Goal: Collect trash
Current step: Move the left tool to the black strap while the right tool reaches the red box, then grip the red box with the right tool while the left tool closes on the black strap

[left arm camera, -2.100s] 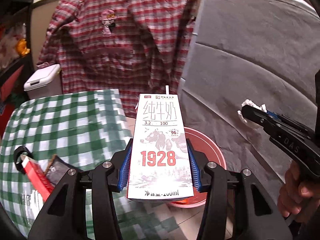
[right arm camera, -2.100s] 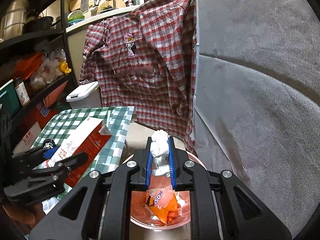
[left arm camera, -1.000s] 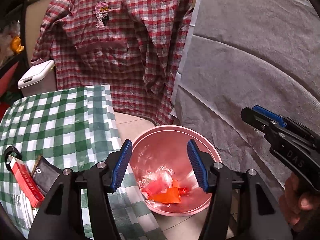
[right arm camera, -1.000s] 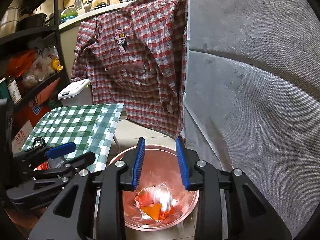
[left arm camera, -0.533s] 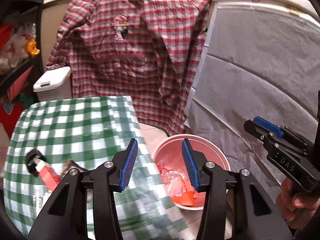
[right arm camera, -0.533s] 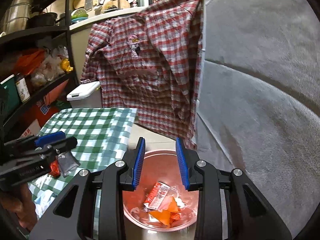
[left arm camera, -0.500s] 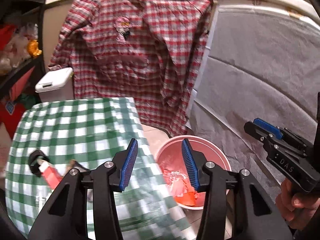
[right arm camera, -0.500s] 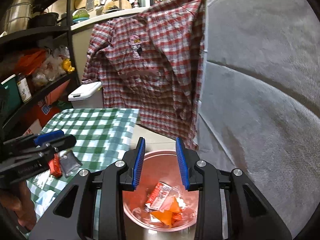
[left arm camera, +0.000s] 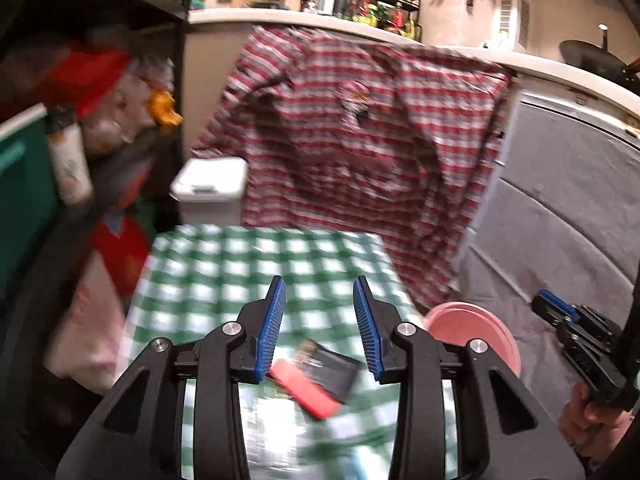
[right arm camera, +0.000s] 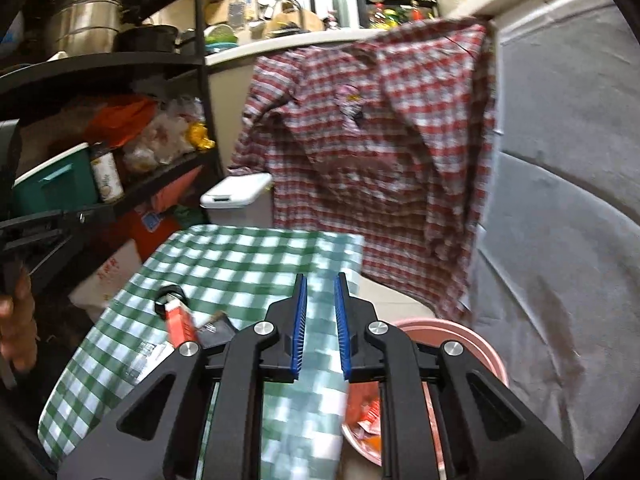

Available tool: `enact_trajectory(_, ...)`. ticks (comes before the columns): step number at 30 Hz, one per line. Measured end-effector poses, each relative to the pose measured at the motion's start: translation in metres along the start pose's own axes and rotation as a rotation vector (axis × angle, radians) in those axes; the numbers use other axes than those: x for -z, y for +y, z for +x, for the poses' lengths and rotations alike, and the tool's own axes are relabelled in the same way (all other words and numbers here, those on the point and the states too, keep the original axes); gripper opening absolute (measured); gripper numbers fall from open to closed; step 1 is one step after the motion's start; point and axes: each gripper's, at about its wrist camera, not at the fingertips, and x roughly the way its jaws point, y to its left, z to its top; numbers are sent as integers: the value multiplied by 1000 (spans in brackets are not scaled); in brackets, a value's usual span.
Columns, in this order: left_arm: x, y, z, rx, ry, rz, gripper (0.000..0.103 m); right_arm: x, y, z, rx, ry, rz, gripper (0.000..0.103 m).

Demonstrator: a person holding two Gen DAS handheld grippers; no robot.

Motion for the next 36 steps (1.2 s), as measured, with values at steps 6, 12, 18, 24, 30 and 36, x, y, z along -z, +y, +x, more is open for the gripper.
enact_trajectory(6, 8, 58, -6, -52, -62, -40, 35, 3, 25, 15, -65, -2, -18, 11)
enact_trajectory(12, 43, 109, 46, -89, 79, -114, 30, 14, 58, 40, -147, 43, -86, 12)
enact_trajectory(18, 57, 127, 70, -37, 104, -125, 30, 32, 95, 63, -214, 105, -171, 12)
enact_trajectory(24, 70, 108, 92, 3, 131, -32, 30, 50, 122, 88, -264, 150, -220, 12)
enact_trajectory(30, 78, 105, 108, 16, 166, -11, 30, 65, 142, 111, -296, 185, -271, 12)
enact_trajectory(36, 85, 113, 122, 15, 195, -31, 50, 79, 151, 134, -332, 264, -309, 34)
